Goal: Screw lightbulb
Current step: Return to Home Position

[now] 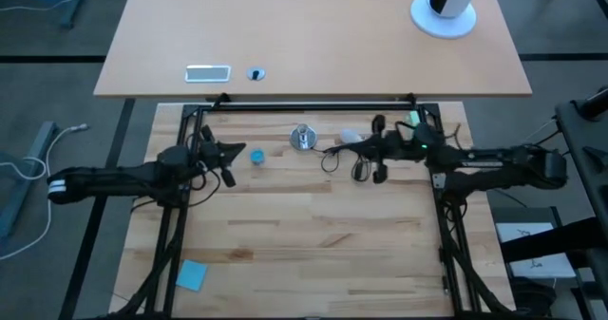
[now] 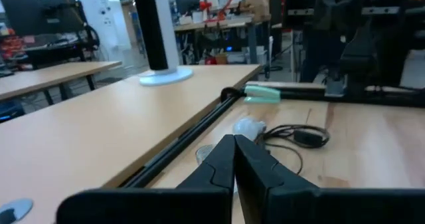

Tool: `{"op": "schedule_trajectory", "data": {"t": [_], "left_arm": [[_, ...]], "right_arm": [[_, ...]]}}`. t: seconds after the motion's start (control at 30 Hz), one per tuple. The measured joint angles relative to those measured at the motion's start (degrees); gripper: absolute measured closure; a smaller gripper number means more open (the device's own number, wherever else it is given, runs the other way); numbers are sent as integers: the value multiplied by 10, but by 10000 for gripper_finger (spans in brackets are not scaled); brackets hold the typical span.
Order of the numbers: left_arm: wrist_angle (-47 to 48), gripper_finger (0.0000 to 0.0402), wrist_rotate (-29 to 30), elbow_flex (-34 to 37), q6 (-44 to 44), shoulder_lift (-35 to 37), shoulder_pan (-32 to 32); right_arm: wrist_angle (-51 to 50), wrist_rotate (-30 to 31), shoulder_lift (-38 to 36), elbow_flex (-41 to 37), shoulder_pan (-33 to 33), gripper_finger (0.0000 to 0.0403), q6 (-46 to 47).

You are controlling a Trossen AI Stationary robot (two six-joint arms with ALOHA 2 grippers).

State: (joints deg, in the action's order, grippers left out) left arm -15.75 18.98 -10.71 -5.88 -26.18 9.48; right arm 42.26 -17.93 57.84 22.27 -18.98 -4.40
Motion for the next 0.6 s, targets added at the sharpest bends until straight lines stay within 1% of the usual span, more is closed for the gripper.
{"op": "schedule_trajectory", "data": {"t": [0.17,0.33,0.47,0.6], "left_arm": [[2,401,1,0,-16,25,-18],[3,401,1,5,-26,41,-20],[6,401,0,28,-28,47,-20],[-6,401,-5,65,-4,52,-20]], "right_arm": [[-1,0,-98,-51,2,403,3],[4,-2,-205,-101,3,403,10],[-1,-15,-275,-143,3,403,18],[3,-17,-333,-180,3,403,35]]}}
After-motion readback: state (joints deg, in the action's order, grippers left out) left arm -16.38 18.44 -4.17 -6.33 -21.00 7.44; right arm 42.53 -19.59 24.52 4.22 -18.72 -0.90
